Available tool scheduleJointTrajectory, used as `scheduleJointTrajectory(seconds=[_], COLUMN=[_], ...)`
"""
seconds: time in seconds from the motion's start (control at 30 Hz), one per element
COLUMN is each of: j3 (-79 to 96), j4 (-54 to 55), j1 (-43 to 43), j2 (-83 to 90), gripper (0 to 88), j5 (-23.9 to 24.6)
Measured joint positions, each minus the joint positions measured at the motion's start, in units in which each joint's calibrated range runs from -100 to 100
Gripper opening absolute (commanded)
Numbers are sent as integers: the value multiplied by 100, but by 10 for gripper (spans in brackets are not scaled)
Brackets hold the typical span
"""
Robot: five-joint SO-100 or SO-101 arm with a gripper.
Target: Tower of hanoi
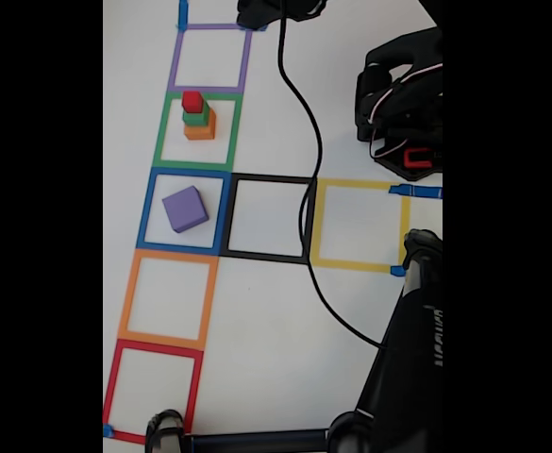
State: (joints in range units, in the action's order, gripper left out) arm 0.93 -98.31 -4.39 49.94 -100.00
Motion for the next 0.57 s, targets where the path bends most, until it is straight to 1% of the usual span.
scheduleJointTrajectory(seconds=[0.03,0.1,0.13,0.23,0.4,0.57], j3=[248,938,1328,2656,4878,6667], j4=[129,540,814,1870,3966,6231], j1=[-12,-59,-105,-269,-410,-503], j2=[42,253,405,853,1207,1123], gripper=[53,177,216,280,316,323], j5=[0,0,0,0,0,36])
